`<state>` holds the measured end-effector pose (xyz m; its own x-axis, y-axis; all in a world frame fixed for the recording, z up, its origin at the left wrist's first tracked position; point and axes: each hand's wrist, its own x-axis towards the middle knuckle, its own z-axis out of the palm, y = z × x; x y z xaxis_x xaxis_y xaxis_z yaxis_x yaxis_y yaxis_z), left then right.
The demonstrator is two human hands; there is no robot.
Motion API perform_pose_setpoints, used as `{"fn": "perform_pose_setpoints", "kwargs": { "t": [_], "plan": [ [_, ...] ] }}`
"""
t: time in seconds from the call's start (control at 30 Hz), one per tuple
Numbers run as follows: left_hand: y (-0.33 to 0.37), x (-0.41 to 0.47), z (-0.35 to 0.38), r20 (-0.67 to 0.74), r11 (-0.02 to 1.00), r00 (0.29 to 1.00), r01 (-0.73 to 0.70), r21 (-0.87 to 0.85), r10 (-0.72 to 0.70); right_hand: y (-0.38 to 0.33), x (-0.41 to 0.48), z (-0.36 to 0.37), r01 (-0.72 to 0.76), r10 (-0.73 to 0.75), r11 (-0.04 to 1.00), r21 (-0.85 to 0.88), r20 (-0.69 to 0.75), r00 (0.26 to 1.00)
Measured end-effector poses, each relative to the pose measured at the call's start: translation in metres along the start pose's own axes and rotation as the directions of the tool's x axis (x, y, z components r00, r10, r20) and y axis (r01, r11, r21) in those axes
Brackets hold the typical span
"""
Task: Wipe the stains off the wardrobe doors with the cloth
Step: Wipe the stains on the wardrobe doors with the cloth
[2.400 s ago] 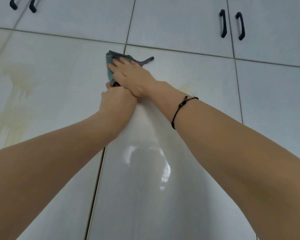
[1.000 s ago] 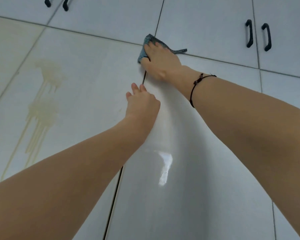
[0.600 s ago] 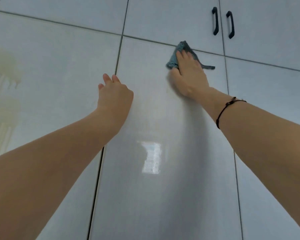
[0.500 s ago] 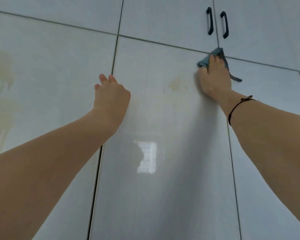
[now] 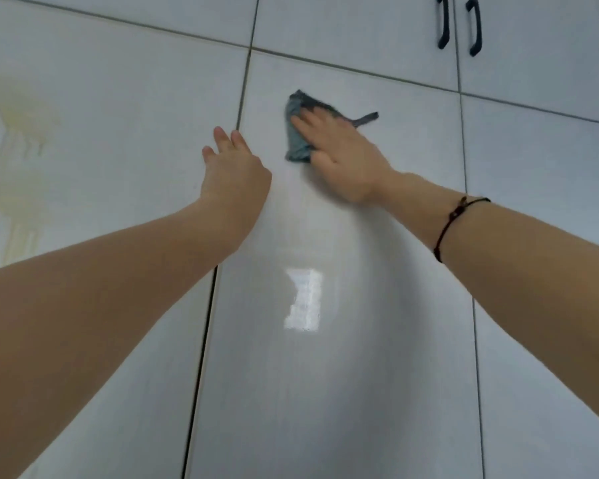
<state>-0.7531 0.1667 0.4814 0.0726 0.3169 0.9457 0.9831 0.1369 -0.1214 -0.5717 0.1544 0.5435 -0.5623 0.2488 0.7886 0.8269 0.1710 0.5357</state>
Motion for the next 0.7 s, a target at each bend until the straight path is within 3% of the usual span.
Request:
{"fn": "perform_pose_setpoints", "kwargs": {
  "t": [0.1, 0.17, 0.23, 0.3, 0.37, 0.43, 0.5, 0.53, 0.6, 0.67, 0.7],
  "plan": [
    [-0.001, -0.008, -0.004, 0.020, 0.999, 1.000, -0.023, 0.032, 0.023, 0.080, -0.018, -0.026, -0.412, 0.416, 0.909, 0.064, -0.088, 0.905],
    [0.000, -0.007, -0.002, 0.046, 0.998, 0.999, -0.031, 0.056, 0.029, 0.097, -0.040, -0.019, -0.525, 0.532, 0.847, 0.088, -0.129, 0.837],
    [-0.001, -0.008, -0.005, 0.056, 0.999, 0.998, -0.019, 0.039, 0.017, 0.075, -0.050, -0.001, -0.526, 0.537, 0.844, 0.109, -0.166, 0.827],
    [-0.003, -0.010, -0.008, 0.046, 1.000, 0.999, -0.004, 0.018, 0.003, 0.030, -0.059, 0.014, -0.415, 0.423, 0.906, 0.084, -0.163, 0.891],
    [-0.005, -0.011, -0.010, 0.041, 1.000, 0.999, 0.006, -0.002, -0.006, -0.019, -0.085, 0.031, -0.149, 0.152, 0.988, 0.036, -0.096, 0.984],
    [-0.006, -0.014, -0.014, 0.037, 1.000, 0.999, 0.007, 0.002, -0.008, -0.052, -0.117, 0.047, 0.136, -0.136, 0.990, -0.026, 0.000, 0.991],
    [-0.007, -0.017, -0.013, 0.053, 1.000, 0.998, 0.015, -0.024, -0.014, -0.035, -0.121, 0.040, 0.289, -0.284, 0.955, -0.064, 0.077, 0.956],
    [-0.009, -0.018, -0.008, 0.037, 0.999, 0.999, 0.022, -0.026, -0.021, -0.019, -0.112, 0.033, 0.259, -0.253, 0.962, -0.088, 0.077, 0.964],
    [-0.012, -0.014, 0.000, 0.018, 0.999, 0.999, 0.031, -0.044, -0.030, 0.021, -0.082, 0.015, -0.044, 0.043, 0.997, -0.057, -0.020, 0.999],
    [-0.014, -0.014, 0.006, 0.032, 0.994, 0.999, 0.044, -0.098, -0.041, 0.056, -0.055, 0.001, -0.362, 0.365, 0.931, 0.050, -0.115, 0.924],
    [-0.015, -0.013, 0.007, 0.023, 0.994, 0.999, 0.048, -0.095, -0.046, 0.064, -0.045, -0.001, -0.451, 0.455, 0.890, 0.061, -0.142, 0.879]
  ]
}}
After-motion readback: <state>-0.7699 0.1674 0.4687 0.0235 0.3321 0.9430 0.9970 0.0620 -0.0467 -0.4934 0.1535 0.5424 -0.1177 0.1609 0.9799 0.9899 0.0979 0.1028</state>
